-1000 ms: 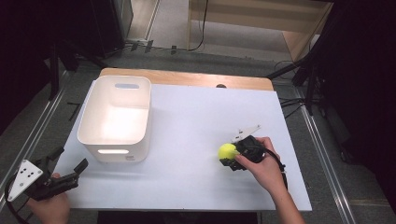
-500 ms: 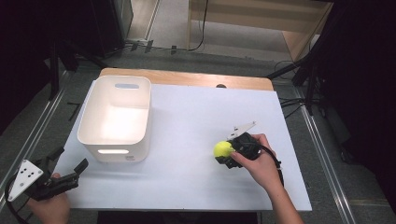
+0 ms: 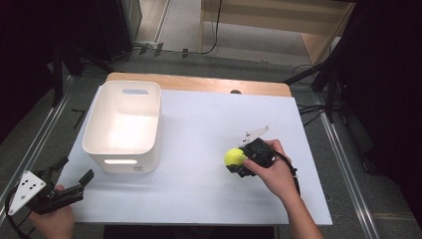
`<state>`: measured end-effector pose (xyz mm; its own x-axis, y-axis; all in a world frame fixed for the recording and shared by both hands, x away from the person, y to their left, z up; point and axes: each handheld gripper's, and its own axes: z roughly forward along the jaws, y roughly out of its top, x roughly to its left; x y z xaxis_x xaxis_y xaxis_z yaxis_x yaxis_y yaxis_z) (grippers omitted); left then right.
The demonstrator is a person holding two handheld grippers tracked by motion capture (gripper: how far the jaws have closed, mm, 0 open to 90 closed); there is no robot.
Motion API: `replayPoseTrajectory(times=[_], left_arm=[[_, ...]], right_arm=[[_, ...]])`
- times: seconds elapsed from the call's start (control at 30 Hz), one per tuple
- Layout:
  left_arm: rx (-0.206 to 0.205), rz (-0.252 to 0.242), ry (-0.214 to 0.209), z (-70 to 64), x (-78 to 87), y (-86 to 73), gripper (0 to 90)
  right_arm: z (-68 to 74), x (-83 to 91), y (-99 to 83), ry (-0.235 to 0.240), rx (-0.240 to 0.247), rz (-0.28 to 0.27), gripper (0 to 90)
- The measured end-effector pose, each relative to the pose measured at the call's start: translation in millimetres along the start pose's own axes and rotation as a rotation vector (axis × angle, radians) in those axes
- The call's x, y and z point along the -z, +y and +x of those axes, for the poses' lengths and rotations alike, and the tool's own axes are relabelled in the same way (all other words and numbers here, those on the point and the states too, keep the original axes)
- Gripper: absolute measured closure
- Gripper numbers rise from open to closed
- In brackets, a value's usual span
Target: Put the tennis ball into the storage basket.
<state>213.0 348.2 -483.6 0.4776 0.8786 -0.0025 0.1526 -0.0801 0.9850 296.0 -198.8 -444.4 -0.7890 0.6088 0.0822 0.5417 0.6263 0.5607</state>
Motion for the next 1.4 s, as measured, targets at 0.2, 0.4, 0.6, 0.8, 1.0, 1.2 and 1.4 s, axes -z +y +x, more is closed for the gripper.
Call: replayPoseTrajectory(times=[0.2, 0.4, 0.6, 0.8, 1.0, 1.2, 1.4], left_arm=[[0.000, 0.000, 0.001, 0.0, -0.1, 0.0, 8.5], [0.003, -0.004, -0.002, 0.3, 0.1, 0.0, 8.5], [0.002, -0.003, -0.002, -0.1, 0.1, -0.1, 8.5], [0.005, -0.006, -0.003, 0.2, 0.1, -0.1, 8.5], [0.003, -0.006, -0.004, 0.2, 0.2, -0.1, 8.5], [-0.001, -0.002, -0.003, -0.7, -0.2, 0.0, 8.5], [0.001, -0.004, -0.004, 0.0, -0.2, -0.1, 8.5]], right_arm=[[2.1, -1.7, 6.5, 0.000, 0.012, -0.002, 24.0], [3.3, -3.3, 11.7, 0.008, 0.027, 0.002, 24.0], [2.9, -4.1, 16.1, 0.024, 0.018, -0.004, 24.0], [4.3, -5.4, 20.4, 0.027, 0.024, -0.001, 24.0], [5.4, -6.0, 26.2, 0.031, 0.034, -0.002, 24.0], [7.7, -9.8, 32.6, 0.043, 0.054, 0.007, 24.0], [9.0, -13.1, 38.4, 0.058, 0.058, 0.003, 24.1]])
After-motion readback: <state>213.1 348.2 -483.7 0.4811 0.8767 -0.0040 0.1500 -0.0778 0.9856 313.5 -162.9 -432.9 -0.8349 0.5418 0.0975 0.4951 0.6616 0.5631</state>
